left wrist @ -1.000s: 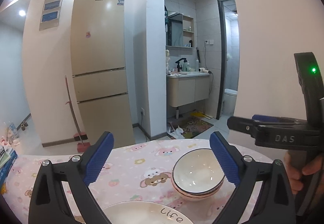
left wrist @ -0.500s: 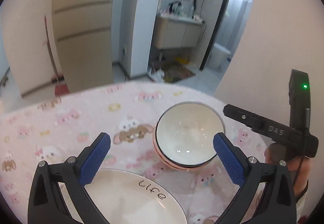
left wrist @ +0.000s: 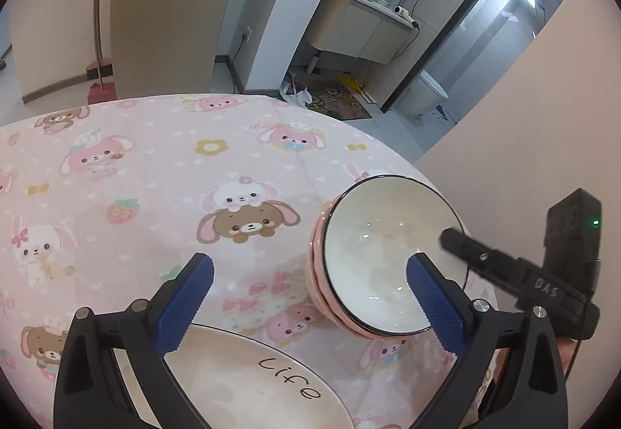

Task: Organize plates and bowls
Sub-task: 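Close the left gripper on the rim of the nested bowl stack, then lift the bowl stack with the left gripper and carry it over the plates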

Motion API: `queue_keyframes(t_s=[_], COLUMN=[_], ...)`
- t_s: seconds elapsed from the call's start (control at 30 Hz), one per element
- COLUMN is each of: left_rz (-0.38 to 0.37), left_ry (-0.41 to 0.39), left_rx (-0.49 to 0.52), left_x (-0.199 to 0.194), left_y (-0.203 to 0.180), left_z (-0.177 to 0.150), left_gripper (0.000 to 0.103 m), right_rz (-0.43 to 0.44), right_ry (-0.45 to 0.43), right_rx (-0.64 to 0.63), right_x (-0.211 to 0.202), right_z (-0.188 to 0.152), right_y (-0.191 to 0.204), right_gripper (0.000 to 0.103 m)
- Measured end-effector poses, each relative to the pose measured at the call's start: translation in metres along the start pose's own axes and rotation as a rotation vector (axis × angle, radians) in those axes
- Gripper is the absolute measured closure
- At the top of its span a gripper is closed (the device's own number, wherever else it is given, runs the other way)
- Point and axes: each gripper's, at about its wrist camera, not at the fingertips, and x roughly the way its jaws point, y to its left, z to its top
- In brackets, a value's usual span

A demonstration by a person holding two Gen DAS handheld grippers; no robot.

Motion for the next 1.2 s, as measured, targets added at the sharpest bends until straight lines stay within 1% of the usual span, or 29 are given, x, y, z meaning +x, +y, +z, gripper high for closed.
queue_keyframes(t_s=[0.07, 0.1, 0.13, 0.2, 0.23, 0.27, 0.3, 0.33, 0.4, 0.47, 0.53, 0.6, 0.63, 0.7, 0.73, 0.77, 0.8, 0.83, 0.9, 0.93, 0.97, 1.03, 1.1, 1.17, 1.2], left_rz=[0.004, 0.000, -0.005, -0.014, -0.022, -0.029, -0.036, -0.040, -0.044, -0.056, -0.071, -0.086, -0.104, -0.142, -0.153, -0.160, -0.163, -0.158, -0.153, -0.152, -0.155, -0.135, -0.136, -0.145, -0.162], left_ry=[-0.005, -0.008, -0.010, -0.014, -0.013, -0.011, -0.007, 0.000, 0.014, 0.035, 0.066, 0.106, 0.123, 0.164, 0.183, 0.200, 0.212, 0.219, 0.227, 0.232, 0.235, 0.239, 0.235, 0.255, 0.284], left_rx=[0.009, 0.012, 0.013, 0.015, 0.018, 0.021, 0.023, 0.023, 0.017, 0.009, -0.004, -0.041, -0.058, -0.087, -0.103, -0.121, -0.129, -0.126, -0.122, -0.123, -0.128, -0.123, -0.119, -0.118, -0.099], left_x=[0.000, -0.001, -0.001, 0.000, 0.001, 0.002, 0.003, 0.006, 0.010, 0.016, 0.025, 0.037, 0.042, 0.054, 0.059, 0.064, 0.067, 0.071, 0.076, 0.079, 0.082, 0.086, 0.087, 0.091, 0.095], left_y=[0.001, 0.001, 0.001, -0.001, -0.003, -0.004, -0.005, -0.005, -0.005, -0.004, -0.002, 0.002, 0.004, 0.008, 0.010, 0.013, 0.014, 0.014, 0.013, 0.013, 0.012, 0.009, 0.010, 0.010, 0.009], left_z=[0.001, 0.002, 0.002, 0.003, 0.003, 0.003, 0.003, 0.004, 0.004, 0.005, 0.007, 0.009, 0.010, 0.013, 0.014, 0.013, 0.013, 0.012, 0.012, 0.011, 0.011, 0.010, 0.010, 0.013, 0.014], left_gripper=[0.002, 0.002, 0.002, 0.002, 0.002, 0.002, 0.002, 0.002, 0.002, 0.002, 0.002, 0.002, 0.004, 0.022, 0.026, 0.032, 0.039, 0.041, 0.052, 0.055, 0.060, 0.063, 0.063, 0.062, 0.055], right_rz=[0.006, 0.012, 0.008, 0.000, -0.012, -0.017, -0.018, -0.002, 0.059, 0.111, 0.119, 0.112, 0.121, 0.147, 0.151, 0.159, 0.165, 0.170, 0.166, 0.165, 0.174, 0.199, 0.202, 0.207, 0.208], right_ry=[-0.040, -0.042, -0.029, 0.009, 0.031, 0.044, 0.052, 0.053, 0.074, 0.101, 0.131, 0.157, 0.169, 0.195, 0.196, 0.199, 0.201, 0.202, 0.204, 0.209, 0.220, 0.222, 0.223, 0.221, 0.220], right_rx=[-0.036, -0.053, -0.052, -0.015, -0.013, -0.021, -0.021, 0.000, 0.047, 0.065, 0.068, 0.073, 0.086, 0.114, 0.129, 0.142, 0.149, 0.157, 0.170, 0.178, 0.190, 0.230, 0.236, 0.245, 0.248], right_x=[-0.007, -0.007, -0.004, 0.006, 0.009, 0.012, 0.014, 0.015, 0.018, 0.023, 0.031, 0.040, 0.044, 0.050, 0.051, 0.052, 0.052, 0.053, 0.055, 0.057, 0.060, 0.062, 0.061, 0.063, 0.062], right_z=[0.001, 0.001, 0.002, 0.004, 0.003, 0.003, 0.003, 0.003, 0.002, 0.000, -0.004, -0.007, -0.010, -0.012, -0.012, -0.013, -0.013, -0.013, -0.014, -0.015, -0.016, -0.018, -0.017, -0.021, -0.022], right_y=[0.005, 0.007, 0.006, -0.002, -0.004, -0.005, -0.007, -0.010, -0.017, -0.020, -0.020, -0.020, -0.020, -0.022, -0.026, -0.028, -0.029, -0.031, -0.032, -0.034, -0.036, -0.041, -0.043, -0.043, -0.043], right_gripper=[0.058, 0.058, 0.058, 0.054, 0.053, 0.050, 0.050, 0.050, 0.050, 0.050, 0.050, 0.050, 0.050, 0.049, 0.049, 0.049, 0.049, 0.048, 0.048, 0.048, 0.052, 0.051, 0.052, 0.052, 0.053])
